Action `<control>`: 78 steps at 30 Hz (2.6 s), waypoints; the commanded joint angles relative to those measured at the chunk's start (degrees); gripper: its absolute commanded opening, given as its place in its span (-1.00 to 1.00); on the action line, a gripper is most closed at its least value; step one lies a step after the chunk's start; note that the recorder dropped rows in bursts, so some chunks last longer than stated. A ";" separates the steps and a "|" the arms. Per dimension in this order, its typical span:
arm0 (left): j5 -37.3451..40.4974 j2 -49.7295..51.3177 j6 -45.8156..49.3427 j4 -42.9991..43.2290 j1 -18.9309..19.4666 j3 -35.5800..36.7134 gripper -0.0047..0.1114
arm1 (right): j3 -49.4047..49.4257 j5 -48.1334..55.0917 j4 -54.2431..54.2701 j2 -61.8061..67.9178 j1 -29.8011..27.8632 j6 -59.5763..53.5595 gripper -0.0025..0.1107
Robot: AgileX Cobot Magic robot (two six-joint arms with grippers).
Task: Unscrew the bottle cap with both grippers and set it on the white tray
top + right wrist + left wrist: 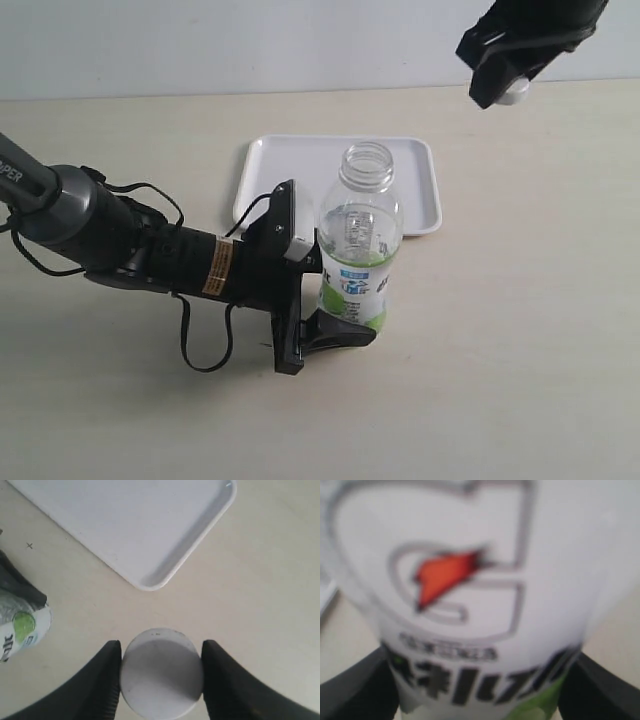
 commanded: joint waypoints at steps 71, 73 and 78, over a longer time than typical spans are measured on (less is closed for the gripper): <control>-14.14 -19.37 -44.94 20.55 32.73 -3.65 0.89 | -25.53 -5.26 8.85 33.22 3.37 -11.46 -0.96; -14.14 -21.74 -38.56 21.91 34.94 -1.24 0.89 | -25.53 -6.83 8.20 33.43 4.28 -11.46 -0.96; -14.14 -23.17 -28.28 14.48 35.91 4.72 0.89 | -25.53 -7.07 7.00 35.11 4.32 -9.55 -0.96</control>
